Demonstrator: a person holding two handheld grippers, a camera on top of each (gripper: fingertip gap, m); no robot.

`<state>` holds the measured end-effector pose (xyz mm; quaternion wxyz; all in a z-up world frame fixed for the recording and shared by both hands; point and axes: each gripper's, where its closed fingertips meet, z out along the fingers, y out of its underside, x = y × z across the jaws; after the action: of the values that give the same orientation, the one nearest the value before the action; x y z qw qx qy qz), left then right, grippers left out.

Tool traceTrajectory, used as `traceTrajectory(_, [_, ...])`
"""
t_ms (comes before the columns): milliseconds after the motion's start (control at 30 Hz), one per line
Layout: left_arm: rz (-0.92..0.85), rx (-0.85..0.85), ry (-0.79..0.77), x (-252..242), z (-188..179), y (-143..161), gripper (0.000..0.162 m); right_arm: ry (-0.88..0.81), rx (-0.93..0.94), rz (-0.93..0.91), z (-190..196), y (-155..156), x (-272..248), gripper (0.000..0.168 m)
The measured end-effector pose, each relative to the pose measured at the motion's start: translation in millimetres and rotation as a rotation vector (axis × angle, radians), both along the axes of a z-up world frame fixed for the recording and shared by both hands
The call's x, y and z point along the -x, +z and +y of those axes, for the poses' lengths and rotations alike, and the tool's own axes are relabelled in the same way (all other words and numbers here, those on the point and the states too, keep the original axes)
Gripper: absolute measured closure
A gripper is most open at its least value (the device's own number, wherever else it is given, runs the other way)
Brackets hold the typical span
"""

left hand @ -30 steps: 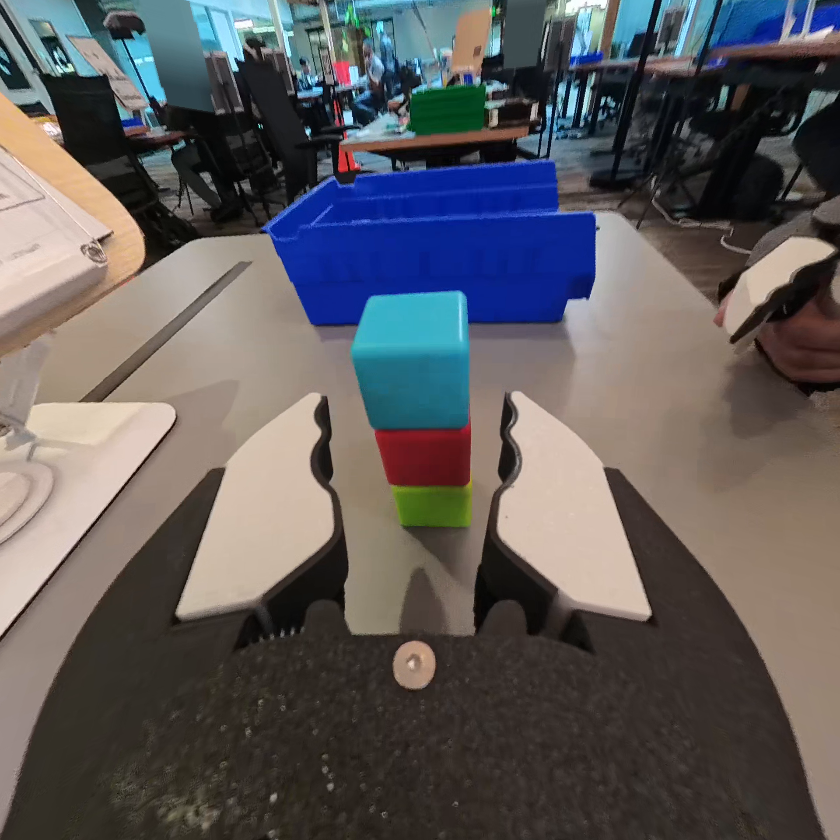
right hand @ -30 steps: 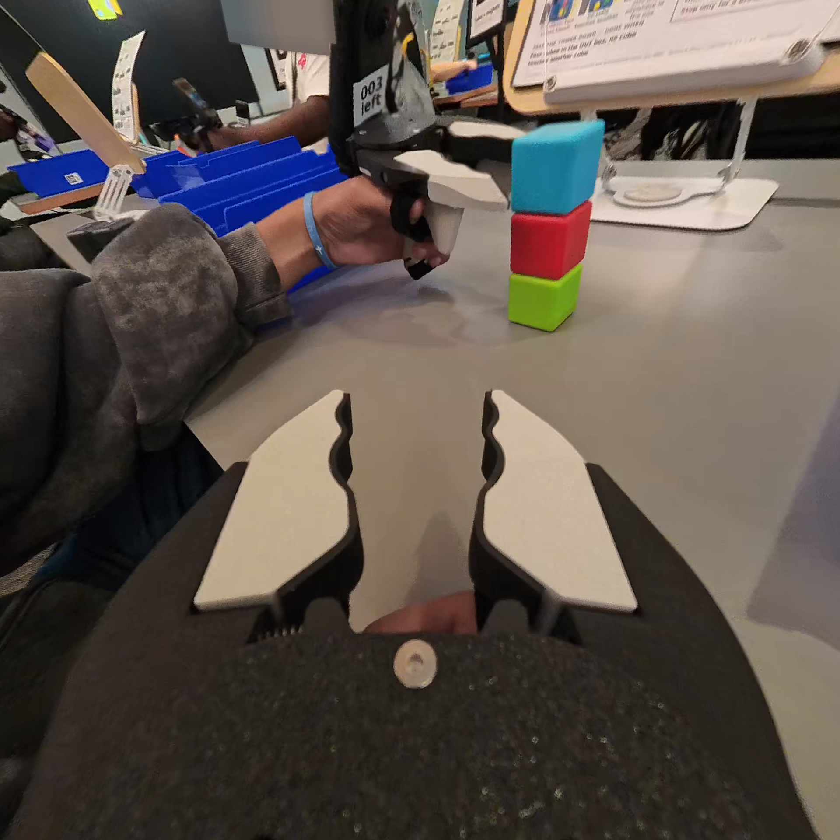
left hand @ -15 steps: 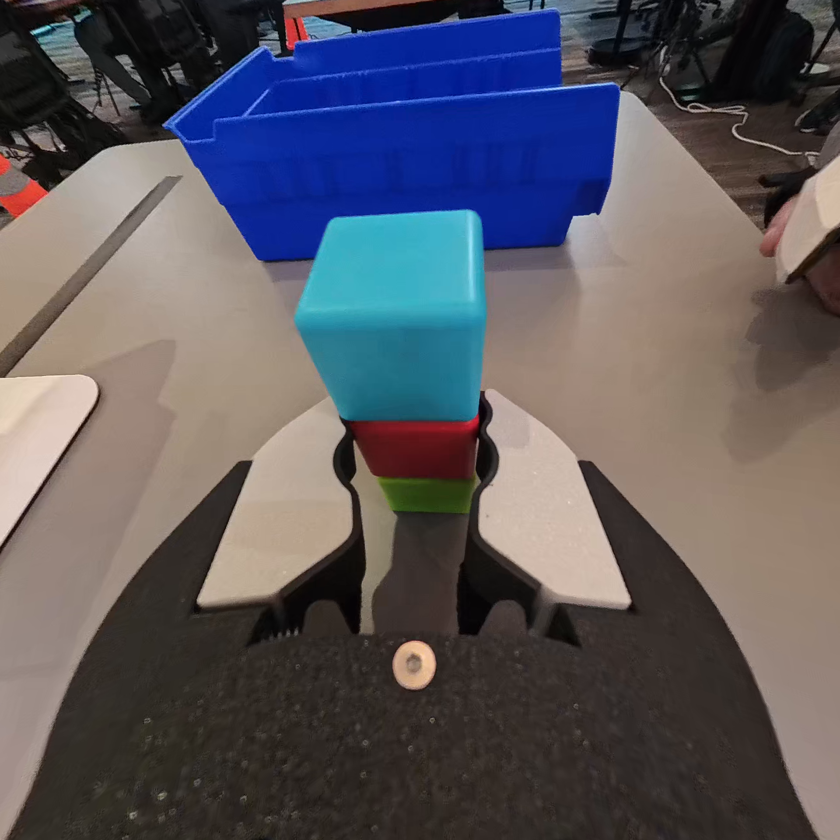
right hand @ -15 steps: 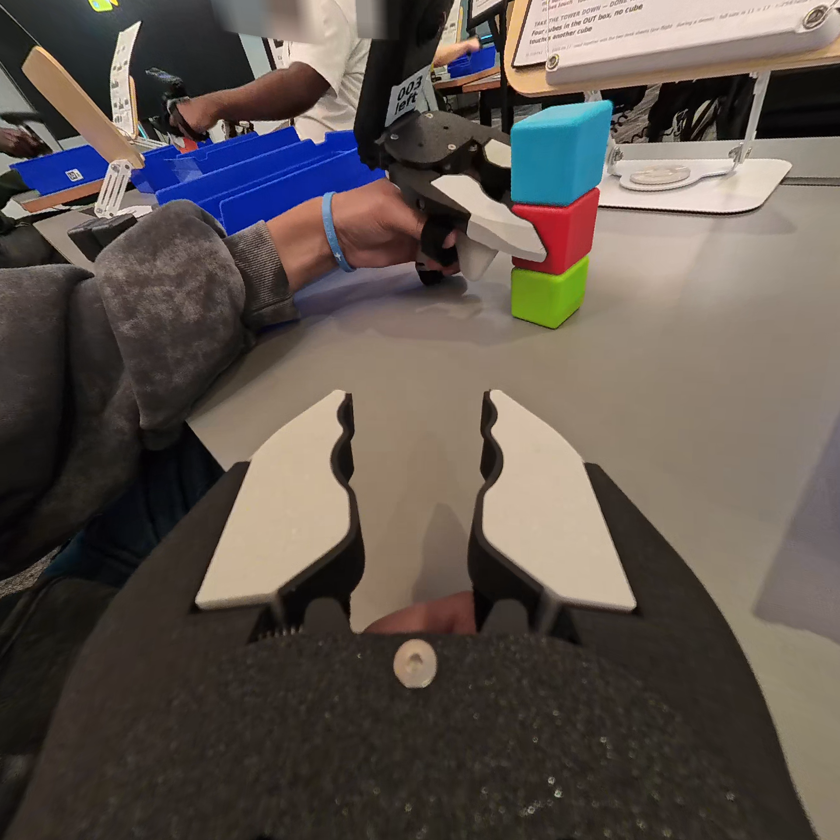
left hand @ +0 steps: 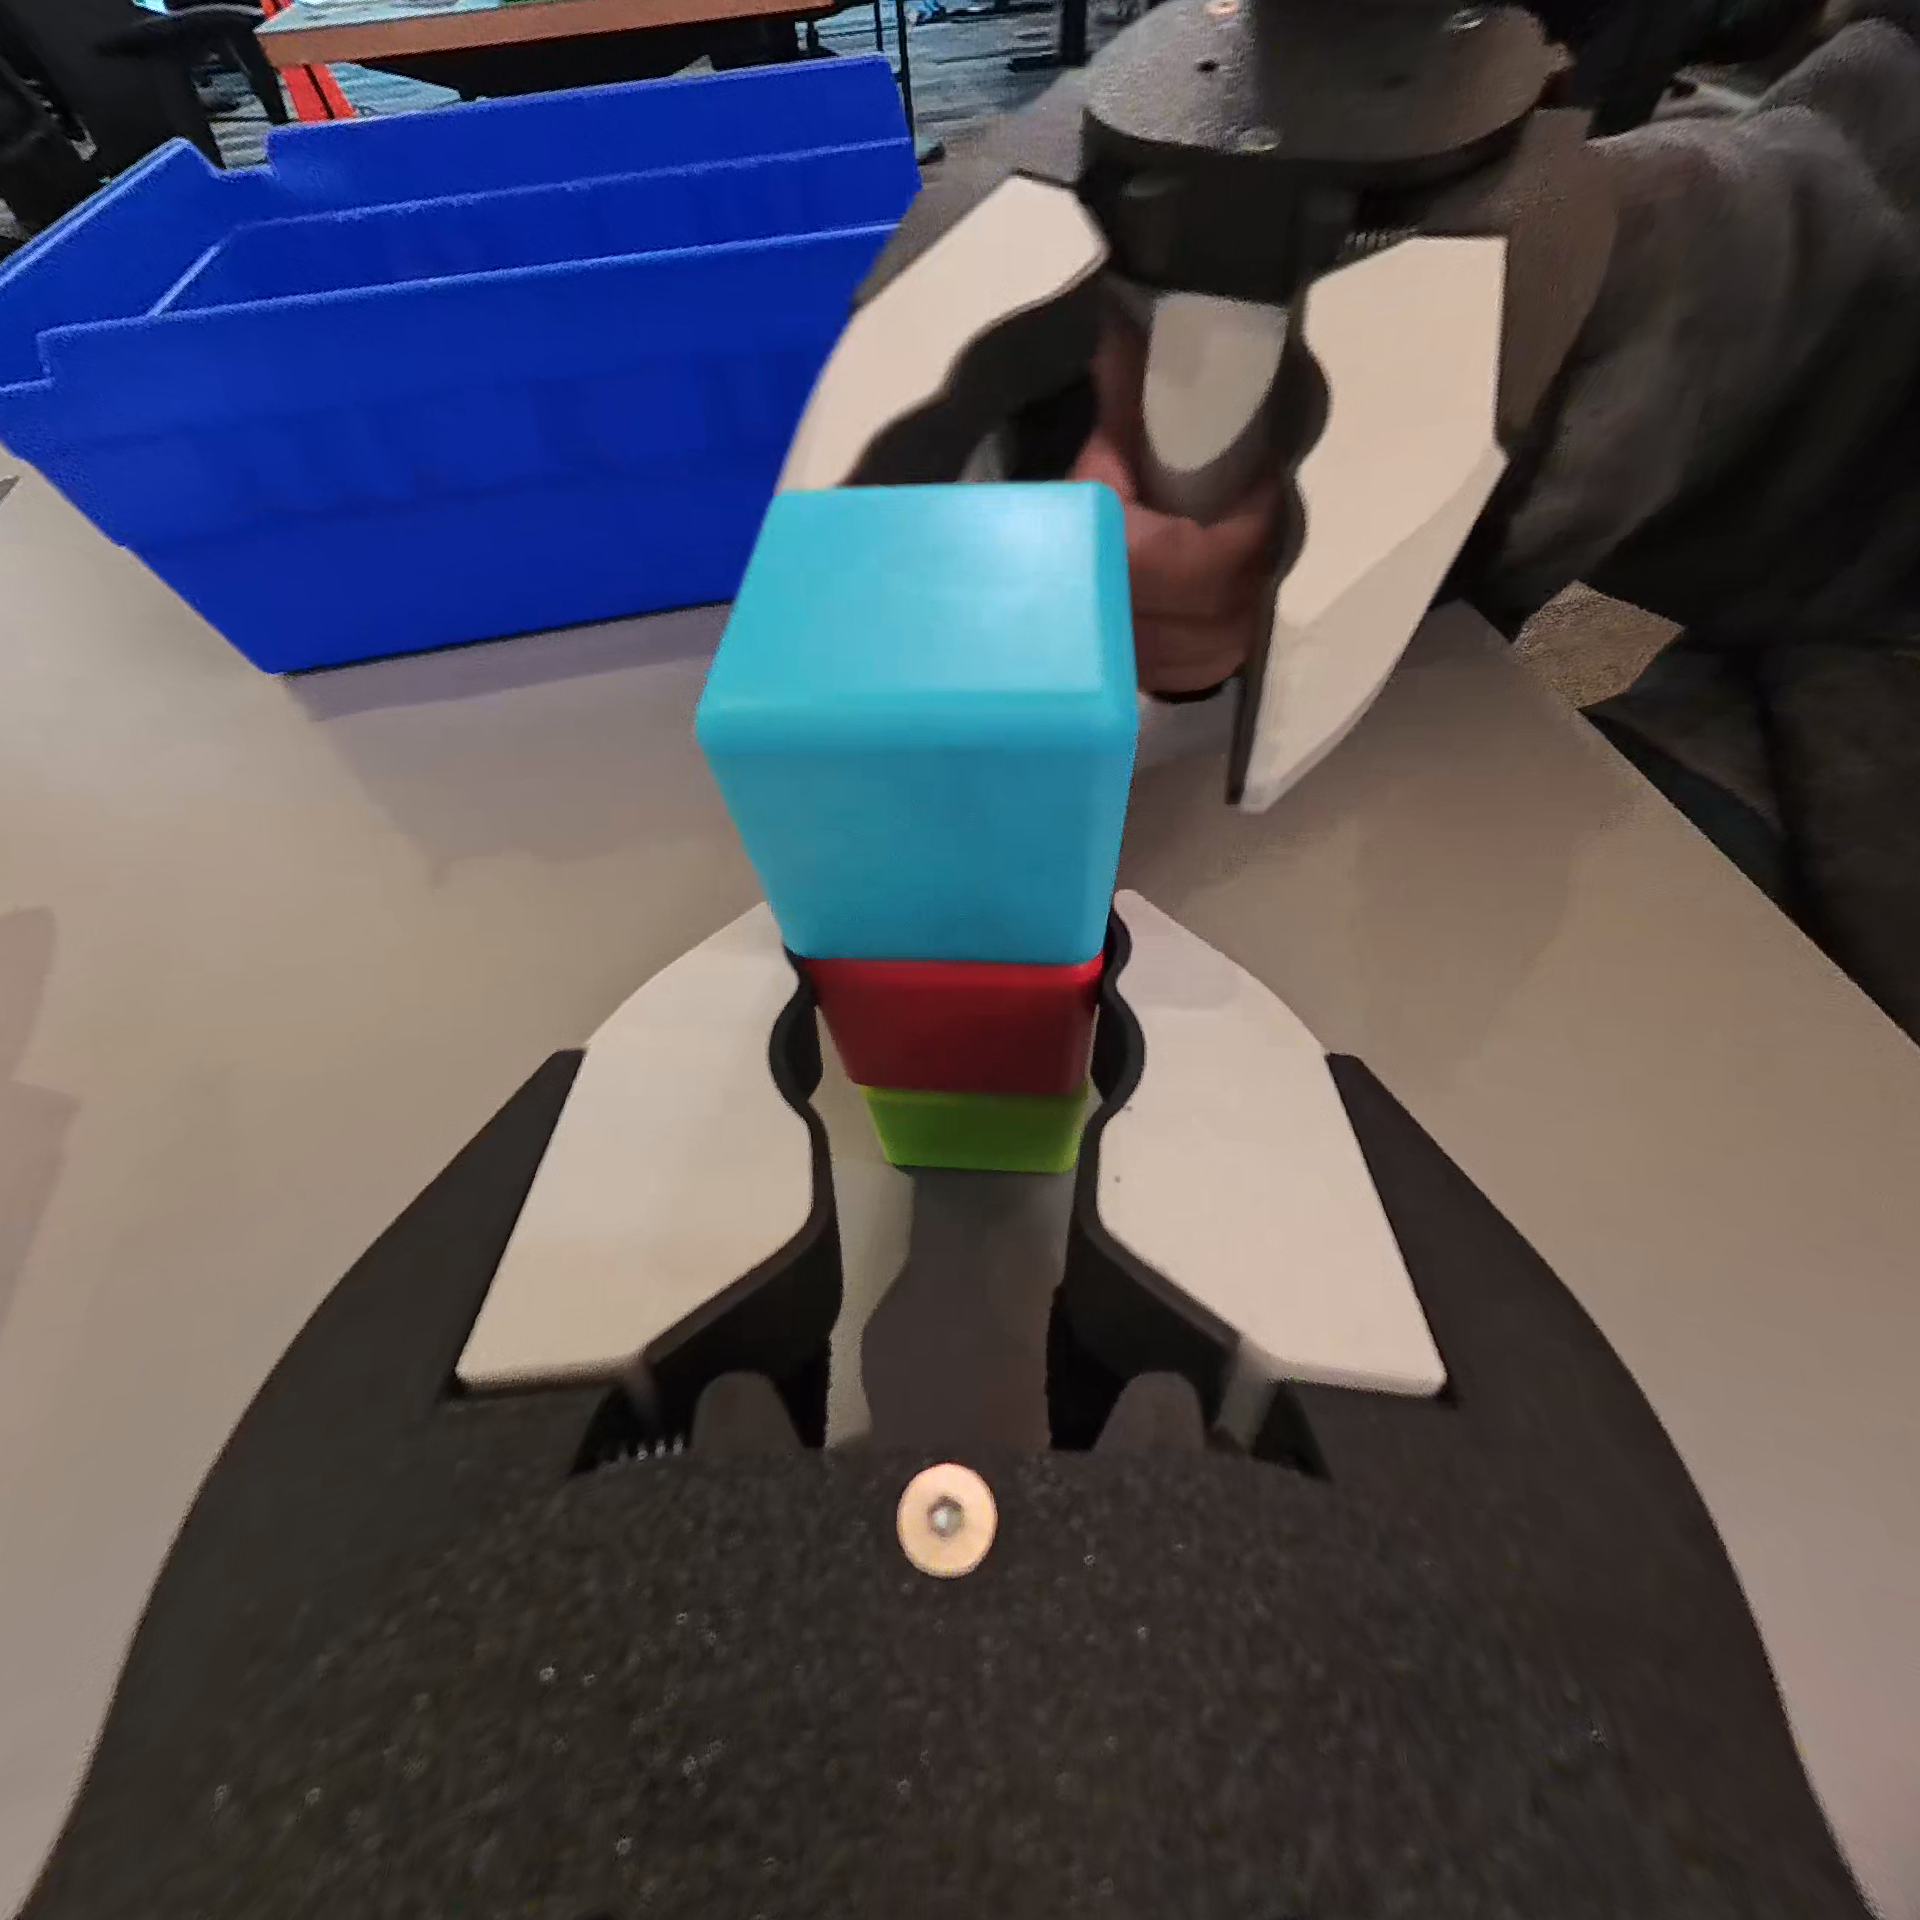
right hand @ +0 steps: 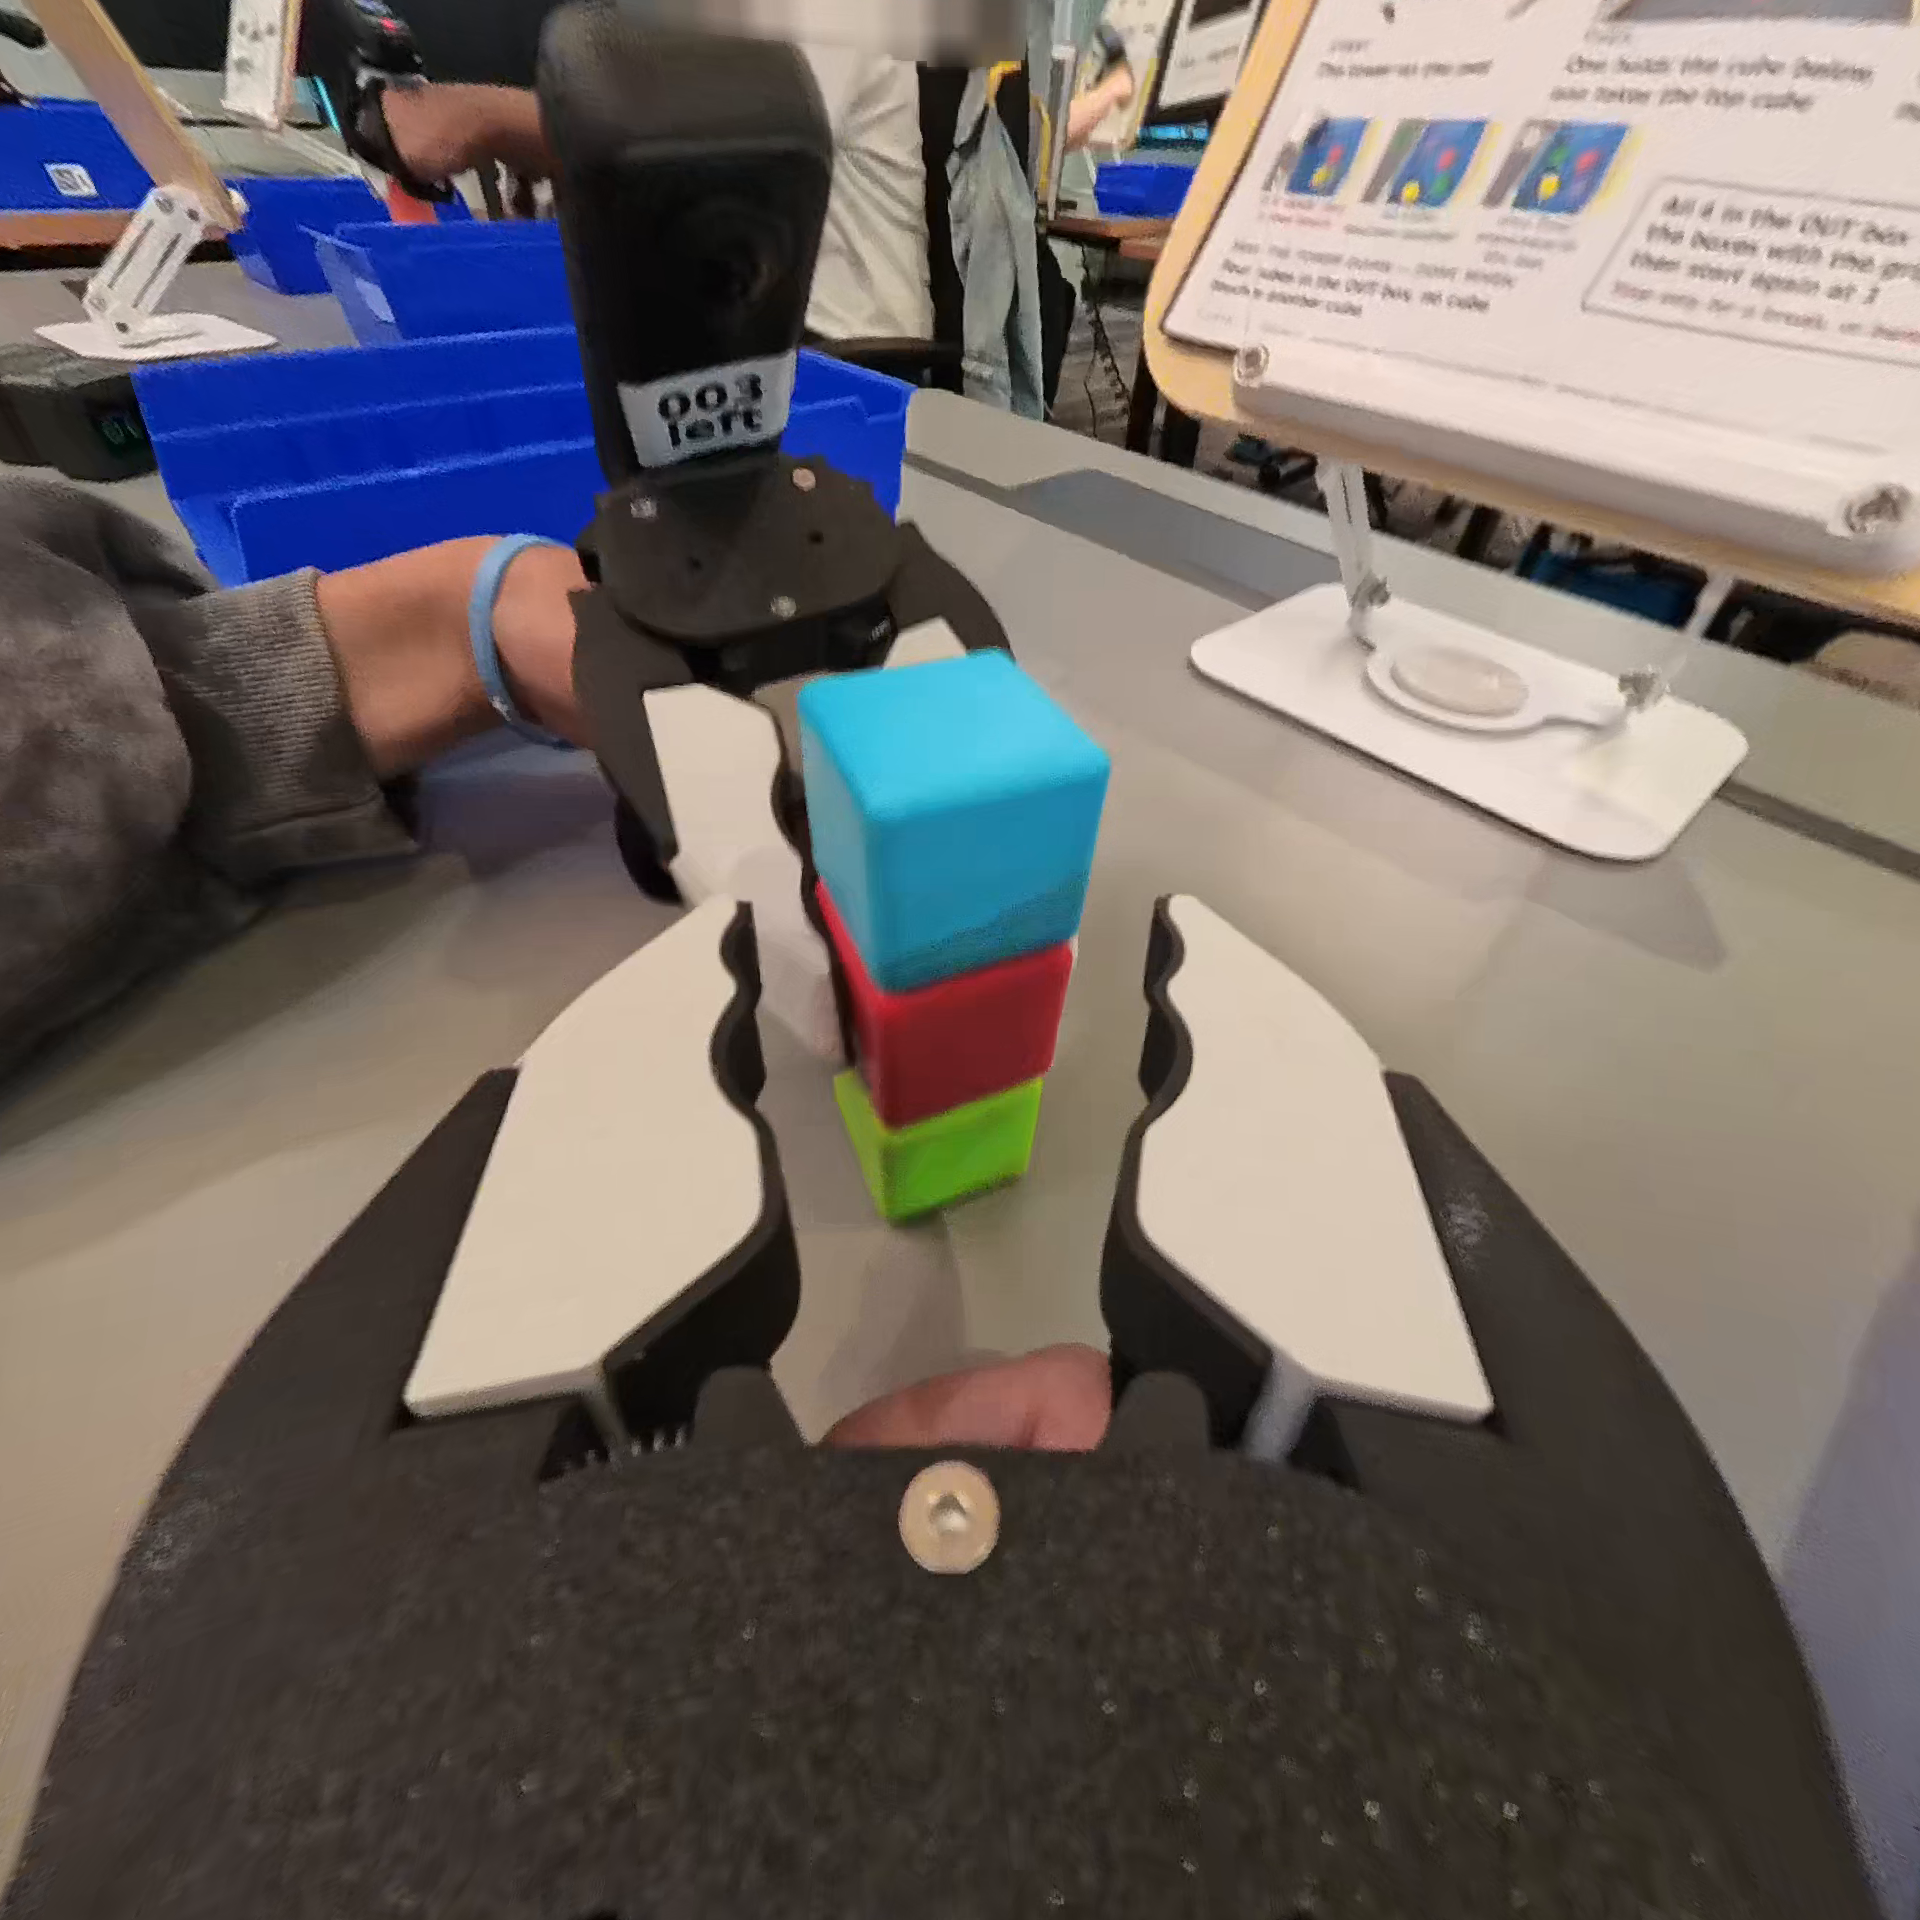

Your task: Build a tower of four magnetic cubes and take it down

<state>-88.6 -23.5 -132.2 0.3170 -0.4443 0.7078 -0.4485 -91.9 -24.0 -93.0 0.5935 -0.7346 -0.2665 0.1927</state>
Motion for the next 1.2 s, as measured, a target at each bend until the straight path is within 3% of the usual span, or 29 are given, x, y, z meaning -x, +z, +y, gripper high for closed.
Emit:
traceTrajectory(100, [0.001, 0.002, -0.019, 1, -4, 0, 0.113, 0.073, -0.005, 0.051, 7, 7, 18, 0.100])
traceTrajectory(167, [0.001, 0.002, -0.023, 1, -5, 0, 0.113, 0.045, -0.014, 0.029, 13, 5, 15, 0.113])
traceTrajectory(333, [0.005, 0.007, -0.034, -1, -10, 0, 0.113, 0.065, -0.016, 0.036, 8, 8, 13, 0.115])
traceTrajectory(433, [0.005, 0.006, -0.034, -2, -11, -1, 0.113, 0.075, -0.087, 0.196, 0, 46, 8, 0.115])
traceTrajectory(600, [0.003, -0.002, -0.014, -4, -9, -1, 0.113, -0.009, -0.217, 0.121, -25, 123, -28, 0.115])
traceTrajectory(667, [0.000, -0.014, 0.023, -6, -3, -1, 0.112, -0.117, -0.247, 0.075, -34, 155, -64, 0.115])
traceTrajectory(767, [-0.002, -0.020, 0.078, -8, 9, -1, 0.112, -0.385, -0.208, -0.076, -35, 169, -141, 0.115])
traceTrajectory(900, [-0.002, -0.020, 0.110, -10, 16, -1, 0.112, -0.614, 0.109, -0.338, -18, 120, -235, 0.115])
traceTrajectory(967, [-0.005, -0.028, 0.111, -10, 16, -1, 0.112, -0.615, 0.378, -0.513, -9, 77, -270, 0.115])
traceTrajectory(1000, [-0.008, -0.032, 0.110, -10, 15, -1, 0.112, -0.630, 0.421, -0.601, -1, 66, -288, 0.115])
traceTrajectory(1200, [-0.013, -0.036, 0.104, -9, 14, 0, 0.112, -0.396, 0.908, -0.804, 8, -20, -328, 0.115])
